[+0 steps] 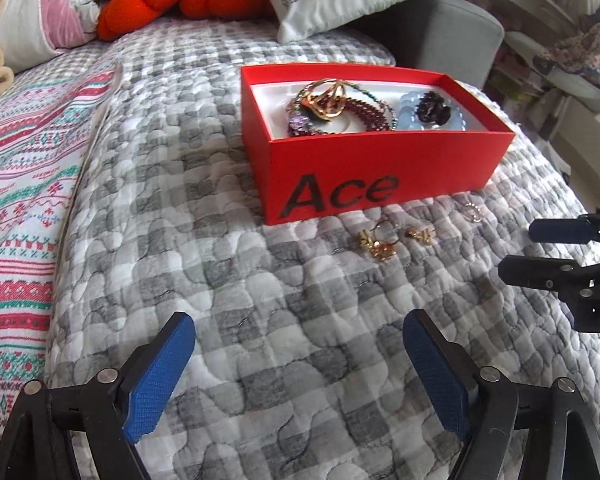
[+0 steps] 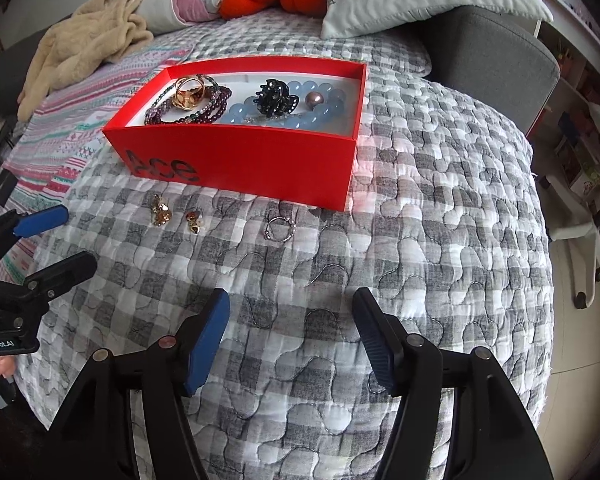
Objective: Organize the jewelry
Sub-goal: 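Withdraw both open grippers from the box toward the earrings on the quilt, then lower the left gripper onto the gold hoop earring and grasp it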
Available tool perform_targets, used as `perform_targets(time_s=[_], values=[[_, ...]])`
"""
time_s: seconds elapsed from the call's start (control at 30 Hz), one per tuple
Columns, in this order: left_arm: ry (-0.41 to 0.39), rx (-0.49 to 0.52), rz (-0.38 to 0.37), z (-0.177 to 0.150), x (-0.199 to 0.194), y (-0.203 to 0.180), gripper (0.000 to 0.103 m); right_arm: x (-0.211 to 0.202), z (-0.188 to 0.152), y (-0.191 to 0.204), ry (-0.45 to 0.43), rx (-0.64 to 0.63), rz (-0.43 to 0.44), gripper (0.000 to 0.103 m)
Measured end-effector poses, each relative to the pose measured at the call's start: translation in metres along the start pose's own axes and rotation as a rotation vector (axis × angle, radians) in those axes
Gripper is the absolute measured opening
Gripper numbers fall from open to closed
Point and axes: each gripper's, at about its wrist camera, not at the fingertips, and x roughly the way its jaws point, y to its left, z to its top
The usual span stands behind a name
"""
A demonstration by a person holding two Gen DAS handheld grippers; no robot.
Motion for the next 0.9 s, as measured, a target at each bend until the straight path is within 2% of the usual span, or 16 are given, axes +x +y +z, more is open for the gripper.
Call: perform_targets(time_s=[0.07,0.13,0.17,0.23,0.27,0.33,0.53,0.77,0.9], values=[[0.009,0.014,-0.035,0.004,0.007,-0.005,0.075,-0.002,0.001,-0.006,-0.003,0.021,0.016,0.067],[0.012,0.024,-0.055,0.008,0.014,-0.009,0.055,-0.003,0.002,-0.011,-0.003,0.034,0.020,0.067],[0.010,0.036,-0.052,0.010,0.016,-0.012,0.052,-0.003,0.003,-0.015,-0.002,0.038,0.021,0.067],[0.016,0.053,-0.088,0.014,0.019,-0.016,0.033,-0.003,0.002,-0.017,0.002,0.036,0.022,0.067],[0.021,0.052,-0.101,0.016,0.021,-0.018,0.031,-0.003,0.001,-0.018,0.002,0.032,0.022,0.067],[0.030,0.058,-0.130,0.019,0.023,-0.022,0.026,-0.003,0.000,-0.022,0.002,0.030,0.021,0.067],[0.051,0.087,-0.143,0.025,0.030,-0.034,0.021,-0.002,-0.001,-0.026,0.002,0.017,0.026,0.067],[0.047,0.098,-0.124,0.032,0.040,-0.042,0.021,-0.004,0.001,-0.033,0.001,0.021,0.034,0.067],[0.043,0.107,-0.097,0.034,0.043,-0.045,0.012,-0.005,0.003,-0.036,0.000,0.026,0.035,0.067]])
